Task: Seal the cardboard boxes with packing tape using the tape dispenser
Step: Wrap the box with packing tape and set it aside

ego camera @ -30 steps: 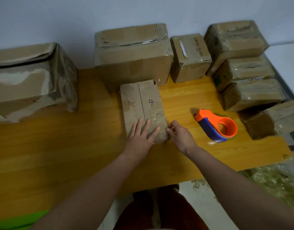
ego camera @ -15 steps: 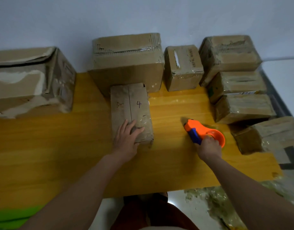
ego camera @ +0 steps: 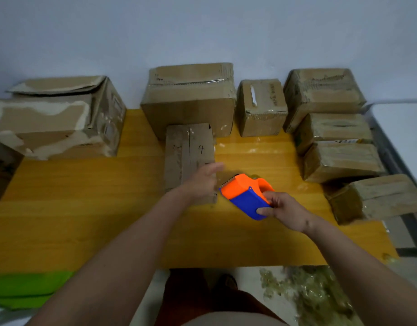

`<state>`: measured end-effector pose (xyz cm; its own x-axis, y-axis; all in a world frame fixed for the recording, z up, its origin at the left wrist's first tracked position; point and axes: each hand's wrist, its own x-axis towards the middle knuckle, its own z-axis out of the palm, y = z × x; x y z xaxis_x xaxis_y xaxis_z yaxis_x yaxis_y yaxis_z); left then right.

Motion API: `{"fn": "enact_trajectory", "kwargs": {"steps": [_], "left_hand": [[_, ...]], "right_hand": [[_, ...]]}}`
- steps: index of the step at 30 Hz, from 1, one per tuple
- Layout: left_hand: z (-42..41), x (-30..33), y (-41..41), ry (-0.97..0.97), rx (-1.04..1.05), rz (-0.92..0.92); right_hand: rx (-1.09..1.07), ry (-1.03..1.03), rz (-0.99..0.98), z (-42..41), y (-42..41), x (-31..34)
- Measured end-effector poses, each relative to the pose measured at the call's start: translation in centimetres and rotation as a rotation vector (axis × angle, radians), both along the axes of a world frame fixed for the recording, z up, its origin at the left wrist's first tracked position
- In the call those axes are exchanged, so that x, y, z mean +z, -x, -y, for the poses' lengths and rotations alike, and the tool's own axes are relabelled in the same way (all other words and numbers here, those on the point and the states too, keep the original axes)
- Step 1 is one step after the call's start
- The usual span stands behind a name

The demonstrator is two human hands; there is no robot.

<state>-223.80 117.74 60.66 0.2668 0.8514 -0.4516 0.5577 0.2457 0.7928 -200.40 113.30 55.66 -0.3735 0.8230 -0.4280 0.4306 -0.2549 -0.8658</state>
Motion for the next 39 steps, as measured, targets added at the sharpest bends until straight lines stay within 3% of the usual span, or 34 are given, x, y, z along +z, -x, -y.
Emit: {"fn": "enact_trajectory", "kwargs": {"steps": [5,12,21,39], "left_hand": [[1.2,1.6,1.5,0.031,-0.105,0.148],[1.7,0.1,3.7,0.403,0.272,0.421],[3.8,-2.0,3.4,0.250,0.454,0.270],[7.9,-5.3,4.4,0.109,0.937,0.342]], "right_hand": [[0.002,0.099,-0.068,0.3,0.3,1.1],[0.040,0.249,-0.055,0.6,2.7,2.9],[0.108,0.300,-0.042,0.9,4.7,4.3],[0.268,0.230,0.284,0.3,4.2,4.7]]}}
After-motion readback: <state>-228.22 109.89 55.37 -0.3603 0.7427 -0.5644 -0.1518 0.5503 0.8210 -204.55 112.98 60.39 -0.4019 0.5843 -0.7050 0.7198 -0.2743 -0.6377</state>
